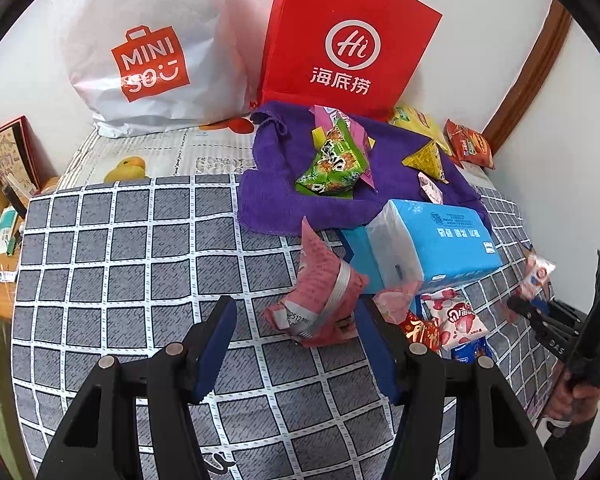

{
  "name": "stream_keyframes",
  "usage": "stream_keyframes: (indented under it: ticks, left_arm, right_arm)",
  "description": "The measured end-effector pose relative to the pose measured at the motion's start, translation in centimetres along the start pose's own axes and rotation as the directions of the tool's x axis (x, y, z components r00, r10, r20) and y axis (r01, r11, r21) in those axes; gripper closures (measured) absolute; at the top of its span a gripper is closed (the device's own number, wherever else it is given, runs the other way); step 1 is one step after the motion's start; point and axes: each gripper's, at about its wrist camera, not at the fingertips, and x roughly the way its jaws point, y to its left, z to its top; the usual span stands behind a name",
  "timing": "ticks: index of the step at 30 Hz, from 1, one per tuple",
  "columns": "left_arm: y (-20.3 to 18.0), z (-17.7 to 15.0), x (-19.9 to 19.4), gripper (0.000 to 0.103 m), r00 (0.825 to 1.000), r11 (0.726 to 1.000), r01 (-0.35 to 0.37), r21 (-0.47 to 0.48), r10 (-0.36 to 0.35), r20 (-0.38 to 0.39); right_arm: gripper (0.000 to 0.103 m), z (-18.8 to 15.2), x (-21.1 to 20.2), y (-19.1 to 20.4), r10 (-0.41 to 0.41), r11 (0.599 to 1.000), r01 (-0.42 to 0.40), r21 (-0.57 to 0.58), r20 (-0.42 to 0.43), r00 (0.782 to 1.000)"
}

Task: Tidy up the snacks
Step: 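Grasp the white ice-cream-print stick packet with the right tool while the left tool grasps the pink wrapped packet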

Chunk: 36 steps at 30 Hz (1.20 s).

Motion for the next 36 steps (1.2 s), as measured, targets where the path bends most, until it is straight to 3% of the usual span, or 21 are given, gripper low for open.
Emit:
stream_keyframes:
  ticks: [2, 4, 9, 15, 18, 27, 34, 36]
  left_arm:
    - [-0.1, 0.1, 0.2, 0.044, 1.000, 1.000, 0.006, -0.005, -0.006, 0.000]
    - [-0.2, 0.1, 0.5, 0.044, 1.000, 1.000, 0.011, -0.011, -0.011, -0.004]
    - [-0.9, -0.1, 1.0, 0.044, 1.000, 1.000, 0.008, 0.002, -0.008, -0.022]
    - [-0.8, -0.2, 0.6, 0.044, 1.000, 1.000, -0.004, 0.016, 0.004, -0.014]
    - [-0.4, -0.2, 0.7, 0.044, 1.000, 1.000, -0.009, 0.008, 0.009, -0.012]
    - [-0.8, 0.3, 2.2, 0.044, 0.999, 0.999, 0.035, 0.001, -0.035, -0.029]
    - [-1.9, 1.5, 5.2, 0.044, 0.998, 1.000, -0.023, 0.020, 0.025, -0.064]
    - [-2.0, 1.5, 6.0, 0.043, 0.996, 1.000, 0.003, 0.021, -0.001, -0.090]
  right_arm:
    - [0.080, -0.4, 0.1, -1.3, 0.037, 0.999, -0.035, 0.029, -0.074, 0.997]
    - [0.079, -0.8, 0.3, -1.5, 0.044, 0.999, -0.041, 0.035, -0.083, 0.996]
    - [0.072, -0.8, 2.1, -1.4, 0.034, 0.998, -0.031, 0.057, -0.054, 0.998]
    - [0.072, 0.3, 3.0, -2.0, 0.058, 0.994, -0.057, 0.097, 0.001, 0.998]
    - [0.081, 0.7, 2.6, -2.1, 0.075, 0.992, -0.077, 0.096, 0.030, 0.997]
    - [0.082, -0.1, 1.3, -4.3, 0.023, 0.993, -0.024, 0.115, 0.009, 1.000]
    - [0.082, -0.7, 3.4, -4.2, -0.011, 0.996, 0.014, 0.085, -0.035, 0.999]
    - [0.081, -0.9, 4.2, -3.9, -0.014, 0.997, 0.017, 0.076, -0.043, 0.999]
